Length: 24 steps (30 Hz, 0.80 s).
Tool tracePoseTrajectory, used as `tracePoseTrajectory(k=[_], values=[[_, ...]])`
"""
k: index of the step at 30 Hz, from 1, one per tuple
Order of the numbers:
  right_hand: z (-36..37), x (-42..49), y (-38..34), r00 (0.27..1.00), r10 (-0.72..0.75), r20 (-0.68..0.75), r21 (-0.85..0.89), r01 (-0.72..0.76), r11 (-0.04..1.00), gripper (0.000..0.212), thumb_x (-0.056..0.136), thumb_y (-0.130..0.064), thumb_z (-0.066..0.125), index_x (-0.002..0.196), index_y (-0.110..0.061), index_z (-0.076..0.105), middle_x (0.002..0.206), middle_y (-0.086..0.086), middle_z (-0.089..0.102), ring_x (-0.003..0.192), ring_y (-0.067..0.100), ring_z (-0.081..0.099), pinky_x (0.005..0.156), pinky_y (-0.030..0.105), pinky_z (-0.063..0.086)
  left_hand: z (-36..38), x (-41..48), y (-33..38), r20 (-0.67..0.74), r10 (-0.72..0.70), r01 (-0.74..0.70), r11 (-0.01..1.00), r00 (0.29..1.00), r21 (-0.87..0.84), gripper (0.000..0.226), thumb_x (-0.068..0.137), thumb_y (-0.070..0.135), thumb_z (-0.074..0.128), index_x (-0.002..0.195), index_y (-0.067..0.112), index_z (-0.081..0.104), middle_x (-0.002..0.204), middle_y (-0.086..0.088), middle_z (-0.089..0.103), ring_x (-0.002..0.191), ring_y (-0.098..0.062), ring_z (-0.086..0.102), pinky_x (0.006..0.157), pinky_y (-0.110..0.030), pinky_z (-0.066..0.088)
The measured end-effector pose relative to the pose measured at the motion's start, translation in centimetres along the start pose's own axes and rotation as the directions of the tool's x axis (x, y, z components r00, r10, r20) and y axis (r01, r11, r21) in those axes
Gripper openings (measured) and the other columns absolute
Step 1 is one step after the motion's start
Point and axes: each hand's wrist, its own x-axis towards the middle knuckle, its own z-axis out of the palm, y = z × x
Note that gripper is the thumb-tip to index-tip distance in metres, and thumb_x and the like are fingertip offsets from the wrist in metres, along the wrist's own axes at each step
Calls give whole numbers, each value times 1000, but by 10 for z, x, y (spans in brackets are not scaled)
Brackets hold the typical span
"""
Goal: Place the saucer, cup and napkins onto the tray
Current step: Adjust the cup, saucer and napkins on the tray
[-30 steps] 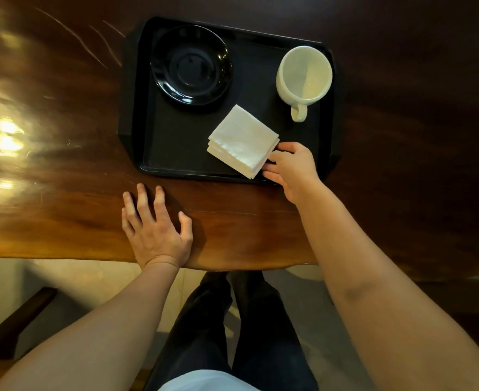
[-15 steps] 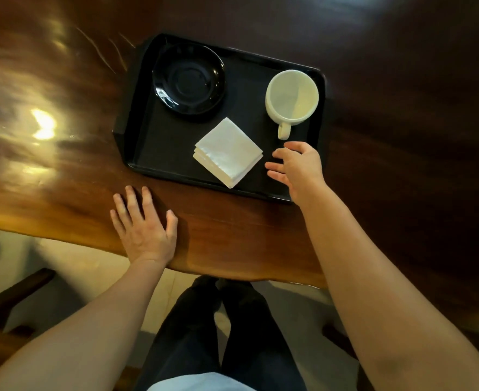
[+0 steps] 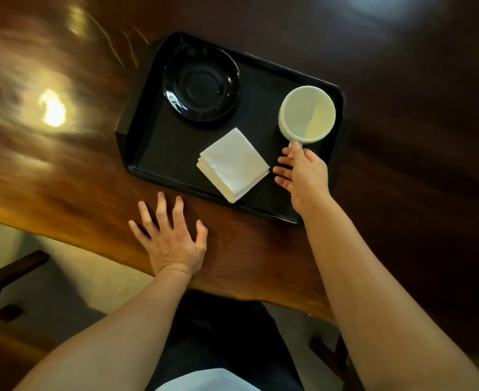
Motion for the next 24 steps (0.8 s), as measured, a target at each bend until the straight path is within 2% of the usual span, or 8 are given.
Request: tracePoseTrajectory(k=[7,18,24], values=[[7,2,-4,1000,10,11,79,-11,997,29,101,-38,54,99,-13,70,98,7,73,76,16,71,63,28,59,0,0,1,5,-6,6,1000,1000,-5,67,88,59,41,147,25,42,163,-11,29,154,-43,18,123,-64,3],[11,27,-31,996,-23,-81,75,29,997,29,101,-40,54,100,-16,70,98,4,74,81,15,71,64,29,57,3,0,-2,-17,7,-7,1000,1000,3,70,88,59,42,148,24,41,164,-11,27,154,-42,16,123,-63,1],[2,36,-37,996,-43,-78,49,47,998,29,101,-41,53,100,-18,70,99,3,73,83,16,70,64,30,56,3,-1,-2,-22,2,-2,1000,1000,-5,69,89,58,41,148,23,41,164,-11,27,154,-42,16,124,-62,0]])
